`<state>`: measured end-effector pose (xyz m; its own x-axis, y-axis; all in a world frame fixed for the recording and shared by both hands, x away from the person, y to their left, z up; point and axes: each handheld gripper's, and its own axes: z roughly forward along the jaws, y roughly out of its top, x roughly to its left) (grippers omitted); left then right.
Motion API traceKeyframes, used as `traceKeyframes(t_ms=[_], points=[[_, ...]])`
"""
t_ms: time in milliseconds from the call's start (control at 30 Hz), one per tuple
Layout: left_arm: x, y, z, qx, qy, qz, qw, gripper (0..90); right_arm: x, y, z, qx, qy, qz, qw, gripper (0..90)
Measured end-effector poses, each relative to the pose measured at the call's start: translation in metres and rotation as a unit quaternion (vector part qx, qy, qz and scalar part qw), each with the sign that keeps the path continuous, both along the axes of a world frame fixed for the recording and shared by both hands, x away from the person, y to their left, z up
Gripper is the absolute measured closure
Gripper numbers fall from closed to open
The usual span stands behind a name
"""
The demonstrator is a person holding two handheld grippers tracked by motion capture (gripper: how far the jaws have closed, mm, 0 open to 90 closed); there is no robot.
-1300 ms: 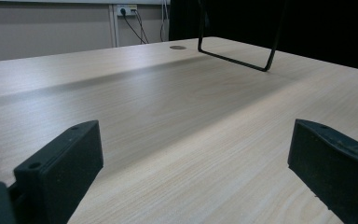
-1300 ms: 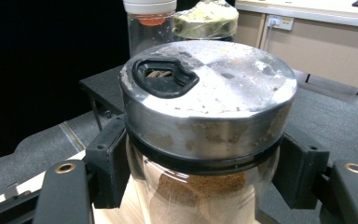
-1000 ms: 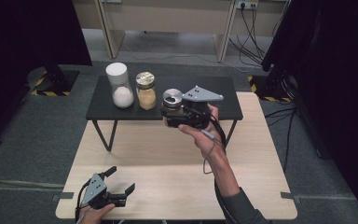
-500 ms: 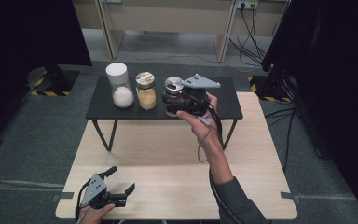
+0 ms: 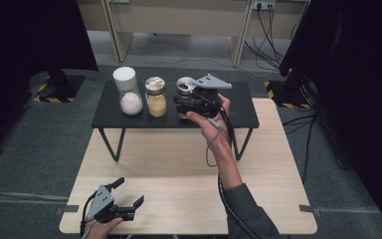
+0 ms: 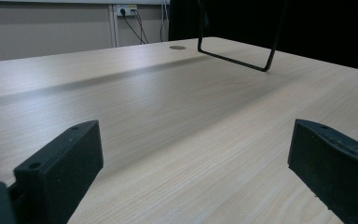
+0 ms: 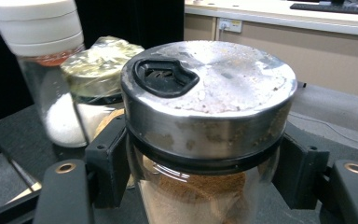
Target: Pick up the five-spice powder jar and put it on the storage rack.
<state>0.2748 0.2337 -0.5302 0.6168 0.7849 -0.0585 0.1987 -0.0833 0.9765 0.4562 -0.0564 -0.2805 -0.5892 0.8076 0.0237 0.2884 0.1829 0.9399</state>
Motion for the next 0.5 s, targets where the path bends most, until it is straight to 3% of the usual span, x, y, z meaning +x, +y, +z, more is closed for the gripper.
traceKeyframes(t_ms=[500], points=[[0.0,0.0,0.0,0.0,0.0,0.0,1.0,2.5,0.014,0.005,-0.011,0.0,0.002,-0.019,0.9998,31.1]])
